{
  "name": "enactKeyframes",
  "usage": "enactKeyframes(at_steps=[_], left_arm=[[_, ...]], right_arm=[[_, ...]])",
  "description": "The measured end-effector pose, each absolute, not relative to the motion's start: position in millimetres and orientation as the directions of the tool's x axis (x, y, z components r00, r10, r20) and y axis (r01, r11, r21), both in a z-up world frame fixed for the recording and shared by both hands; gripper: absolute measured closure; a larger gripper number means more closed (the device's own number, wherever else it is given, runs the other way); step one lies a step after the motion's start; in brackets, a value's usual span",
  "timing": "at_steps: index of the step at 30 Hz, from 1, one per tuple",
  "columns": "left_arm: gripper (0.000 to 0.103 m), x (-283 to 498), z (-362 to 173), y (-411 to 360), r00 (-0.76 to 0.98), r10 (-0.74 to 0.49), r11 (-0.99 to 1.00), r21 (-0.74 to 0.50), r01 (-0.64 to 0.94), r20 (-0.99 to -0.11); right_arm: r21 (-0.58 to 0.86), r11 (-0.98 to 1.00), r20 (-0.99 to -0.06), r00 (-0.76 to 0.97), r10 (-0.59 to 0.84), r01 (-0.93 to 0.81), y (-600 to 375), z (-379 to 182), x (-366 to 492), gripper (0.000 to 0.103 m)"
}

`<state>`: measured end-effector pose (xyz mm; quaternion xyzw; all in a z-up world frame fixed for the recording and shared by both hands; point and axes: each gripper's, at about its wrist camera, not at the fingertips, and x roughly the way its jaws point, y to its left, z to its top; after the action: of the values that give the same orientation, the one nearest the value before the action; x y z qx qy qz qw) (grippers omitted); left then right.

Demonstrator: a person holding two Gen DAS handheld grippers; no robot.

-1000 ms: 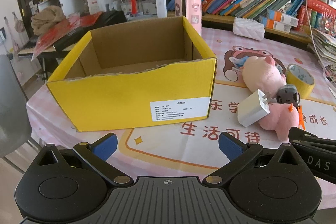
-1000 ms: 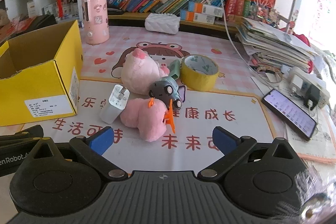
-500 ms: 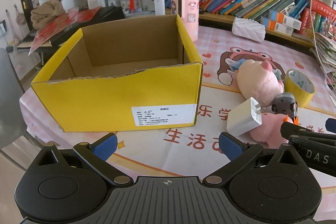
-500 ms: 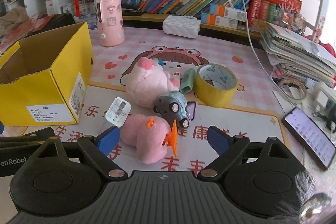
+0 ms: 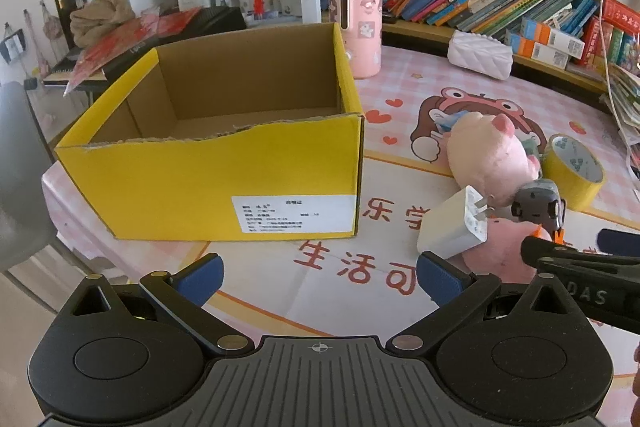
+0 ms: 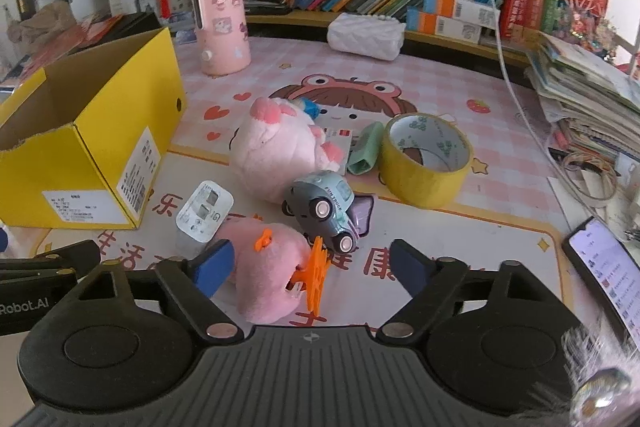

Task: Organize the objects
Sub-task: 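Close the right tool on the pink plush with orange beak while the left tool approaches the white charger, then grasp the white charger with the left tool while the right tool lifts the plush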

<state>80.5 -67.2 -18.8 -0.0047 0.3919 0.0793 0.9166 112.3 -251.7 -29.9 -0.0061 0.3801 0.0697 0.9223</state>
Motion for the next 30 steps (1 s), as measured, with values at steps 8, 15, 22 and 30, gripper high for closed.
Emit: enactKeyframes(at_steps=[8, 15, 22, 30], left_arm=[[0.0, 73.4, -19.5, -69.0, 0.68, 0.141, 0.986, 0.041, -0.16, -0.719], [0.0, 66.8, -17.6, -64.4, 0.682, 0.163, 0.981, 0.041, -0.191, -0.713], [0.0, 65.8, -15.1, -71.4, 0.698, 0.147, 0.984, 0.035, -0.172, -0.7], [0.0, 78.4, -19.4, -100.9, 0.71, 0.057, 0.997, -0.001, -0.081, -0.702]], right_arm=[[0.064, 0.976, -0.726, 0.661, 0.188, -0.206, -245.2, -40.6, 123.3, 0.028], [0.062, 0.962, -0.754, 0.619, 0.22, -0.265, -232.3, -53.4, 136.3, 0.027], [0.043, 0.963, -0.749, 0.629, 0.208, -0.267, -235.7, -56.8, 138.3, 0.048], [0.088, 0.964, -0.644, 0.724, 0.246, -0.249, -274.5, -20.5, 115.7, 0.048]])
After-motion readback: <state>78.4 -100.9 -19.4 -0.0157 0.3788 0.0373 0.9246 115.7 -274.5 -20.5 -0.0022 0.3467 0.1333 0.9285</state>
